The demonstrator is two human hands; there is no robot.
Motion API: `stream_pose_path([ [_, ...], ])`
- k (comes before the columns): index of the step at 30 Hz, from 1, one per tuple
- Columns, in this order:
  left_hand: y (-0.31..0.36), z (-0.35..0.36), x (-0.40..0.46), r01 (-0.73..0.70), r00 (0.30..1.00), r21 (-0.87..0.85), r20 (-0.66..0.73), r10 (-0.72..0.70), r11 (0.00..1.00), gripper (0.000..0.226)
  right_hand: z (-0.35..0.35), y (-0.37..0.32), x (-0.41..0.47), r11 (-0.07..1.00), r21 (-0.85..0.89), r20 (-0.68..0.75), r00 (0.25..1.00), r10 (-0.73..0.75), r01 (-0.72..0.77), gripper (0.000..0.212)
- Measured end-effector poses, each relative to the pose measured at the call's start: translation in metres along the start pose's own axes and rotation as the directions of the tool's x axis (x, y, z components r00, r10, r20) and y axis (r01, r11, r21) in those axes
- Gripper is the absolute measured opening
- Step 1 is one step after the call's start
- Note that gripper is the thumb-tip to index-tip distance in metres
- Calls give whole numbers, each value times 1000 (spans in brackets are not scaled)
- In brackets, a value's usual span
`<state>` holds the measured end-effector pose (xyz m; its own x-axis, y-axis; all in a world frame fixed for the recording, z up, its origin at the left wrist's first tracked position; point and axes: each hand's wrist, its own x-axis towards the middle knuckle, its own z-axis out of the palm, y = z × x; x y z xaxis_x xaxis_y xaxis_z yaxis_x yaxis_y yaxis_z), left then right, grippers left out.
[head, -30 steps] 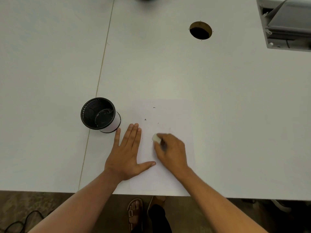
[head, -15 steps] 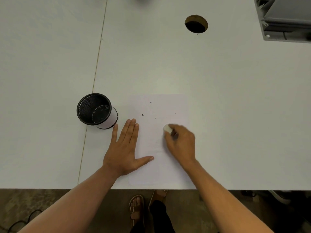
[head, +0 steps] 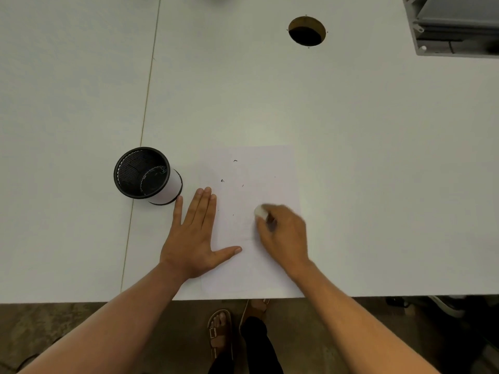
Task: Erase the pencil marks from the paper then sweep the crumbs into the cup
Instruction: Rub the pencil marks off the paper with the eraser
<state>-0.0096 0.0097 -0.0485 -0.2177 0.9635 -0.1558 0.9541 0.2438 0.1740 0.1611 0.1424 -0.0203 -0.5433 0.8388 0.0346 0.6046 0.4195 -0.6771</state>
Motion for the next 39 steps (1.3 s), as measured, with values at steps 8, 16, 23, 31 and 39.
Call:
stream_pose_path([
  [8, 0, -1, 0, 8, 1000, 8, 8, -8, 1000, 115, -9, 18, 30, 998, -16, -58, 996, 63, -64, 18],
  [16, 0, 0, 0, 6, 1000, 5, 1, -6, 1000, 115, 2, 1, -21, 997, 8, 124, 990, -73, 72, 24],
  [23, 0, -1, 0, 6, 1000, 10, 4, -6, 1000, 115, -14, 22, 28, 1000, -2, -14, 1000, 27, -27, 16],
  [31, 0, 0, 0, 4, 1000, 10, 5, -4, 1000, 115, 5, -2, -9, 999, 1, 54, 997, -48, 48, 22],
  [39, 0, 0, 0, 6, 1000, 8, 2, -6, 1000, 115, -9, 15, 33, 999, -27, -50, 998, 44, -46, 16],
])
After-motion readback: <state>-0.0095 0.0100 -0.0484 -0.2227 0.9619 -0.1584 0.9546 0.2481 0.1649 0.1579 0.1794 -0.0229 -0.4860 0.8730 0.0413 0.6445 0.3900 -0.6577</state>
